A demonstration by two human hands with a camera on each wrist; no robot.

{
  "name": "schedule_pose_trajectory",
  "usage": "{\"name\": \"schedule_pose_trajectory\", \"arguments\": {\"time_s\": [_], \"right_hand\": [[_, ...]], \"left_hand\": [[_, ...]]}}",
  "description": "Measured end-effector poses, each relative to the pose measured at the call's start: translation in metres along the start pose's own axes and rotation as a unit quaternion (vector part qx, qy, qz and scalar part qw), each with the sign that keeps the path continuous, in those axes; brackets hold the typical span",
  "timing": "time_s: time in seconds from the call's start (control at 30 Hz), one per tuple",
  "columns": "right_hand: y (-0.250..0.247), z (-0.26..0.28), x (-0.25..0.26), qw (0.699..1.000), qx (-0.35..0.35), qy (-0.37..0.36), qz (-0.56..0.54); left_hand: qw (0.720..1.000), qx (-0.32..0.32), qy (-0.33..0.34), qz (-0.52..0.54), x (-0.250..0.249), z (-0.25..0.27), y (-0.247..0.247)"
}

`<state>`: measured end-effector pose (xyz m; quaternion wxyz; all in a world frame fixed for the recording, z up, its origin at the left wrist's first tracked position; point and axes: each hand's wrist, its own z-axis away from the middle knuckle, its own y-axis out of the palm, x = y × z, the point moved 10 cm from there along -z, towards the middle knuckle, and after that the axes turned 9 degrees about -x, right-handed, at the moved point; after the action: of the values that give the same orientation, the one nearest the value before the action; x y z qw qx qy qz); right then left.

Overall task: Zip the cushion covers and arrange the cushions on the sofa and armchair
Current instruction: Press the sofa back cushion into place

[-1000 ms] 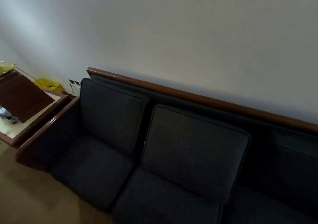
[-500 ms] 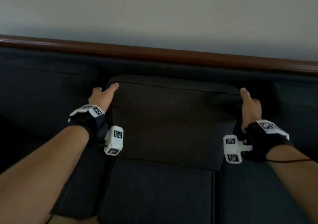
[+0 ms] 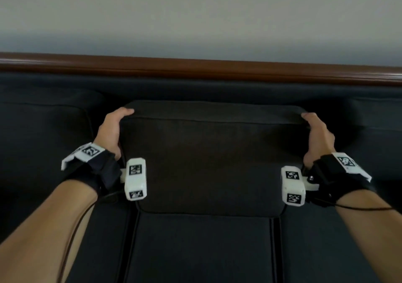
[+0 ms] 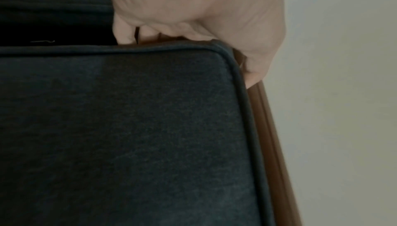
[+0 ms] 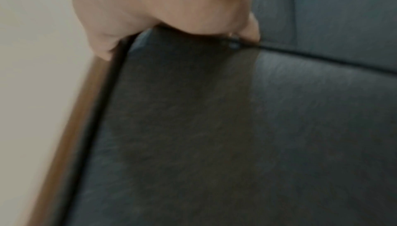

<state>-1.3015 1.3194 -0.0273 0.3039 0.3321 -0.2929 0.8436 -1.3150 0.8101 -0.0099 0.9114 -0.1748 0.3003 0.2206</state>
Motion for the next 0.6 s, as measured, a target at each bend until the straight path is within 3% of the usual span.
{"name": "schedule_pose_trajectory", "arguments": {"time_s": [0.1,0.2,0.33,0.5,0.6], "right_hand": [[0.005,0.011,0.02,0.998,0.026,-0.02,-0.054],[0.016,0.01,0.045,0.989,0.065,-0.064,-0.118],[0.016,0.012,0.039,0.986,0.076,-0.079,-0.122],[0.017,0.013,0.033,0.987,0.115,-0.077,-0.088],[0.006,0.007,0.036,0.988,0.106,-0.076,-0.083]], "left_hand": [[0.998,0.01,0.058,-0.003,-0.018,0.028,0.003],[0.992,0.007,0.103,0.076,-0.046,0.031,0.005],[0.987,-0.005,0.109,0.116,-0.034,0.015,0.004],[0.993,0.002,0.08,0.085,-0.022,0.005,0.001],[0.994,0.001,0.098,0.058,-0.026,0.005,0.005]]}}
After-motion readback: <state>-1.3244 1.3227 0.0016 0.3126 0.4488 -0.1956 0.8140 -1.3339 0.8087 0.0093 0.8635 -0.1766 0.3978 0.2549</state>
